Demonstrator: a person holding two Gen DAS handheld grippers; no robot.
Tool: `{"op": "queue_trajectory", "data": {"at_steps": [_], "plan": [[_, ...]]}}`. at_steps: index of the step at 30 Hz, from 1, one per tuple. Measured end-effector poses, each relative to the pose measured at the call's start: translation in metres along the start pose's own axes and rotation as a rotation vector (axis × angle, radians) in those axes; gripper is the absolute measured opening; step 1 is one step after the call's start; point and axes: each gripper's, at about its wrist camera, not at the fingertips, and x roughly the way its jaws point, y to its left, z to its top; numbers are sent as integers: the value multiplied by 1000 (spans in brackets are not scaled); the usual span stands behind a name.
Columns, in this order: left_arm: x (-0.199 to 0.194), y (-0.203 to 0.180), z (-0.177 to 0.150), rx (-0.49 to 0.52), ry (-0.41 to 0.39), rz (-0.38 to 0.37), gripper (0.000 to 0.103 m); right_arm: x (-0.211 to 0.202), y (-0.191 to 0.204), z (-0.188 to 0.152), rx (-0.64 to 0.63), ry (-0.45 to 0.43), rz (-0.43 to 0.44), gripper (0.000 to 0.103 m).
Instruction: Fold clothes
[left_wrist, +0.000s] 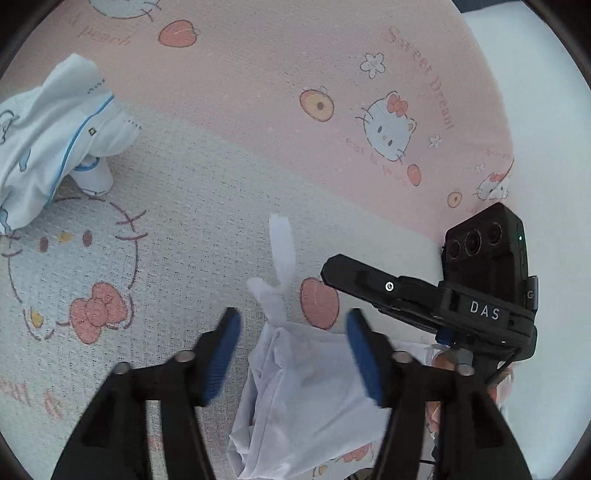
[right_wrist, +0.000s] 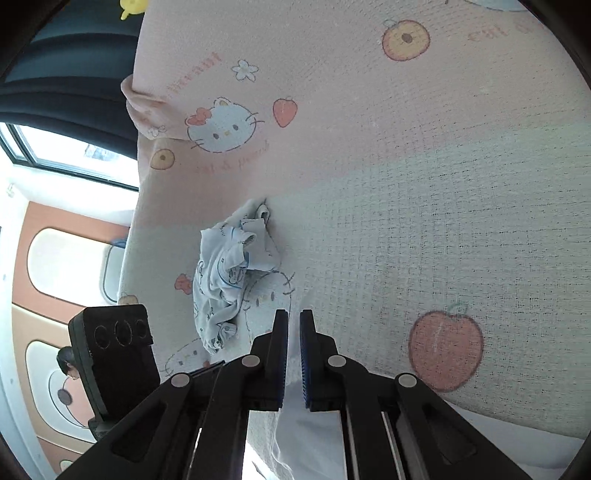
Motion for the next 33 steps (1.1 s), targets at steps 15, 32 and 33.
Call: {"op": "queue_trajectory", "data": {"at_steps": [15, 32, 33], "plan": [[23, 10, 18, 79, 93, 172, 73, -4, -32, 10, 155, 21, -89, 35], [39, 19, 23, 118, 34, 243, 73, 44, -33, 37, 179, 106, -182, 56], [40, 17, 23, 126, 26, 246, 73, 46, -33, 39, 177, 109, -182, 57]]}}
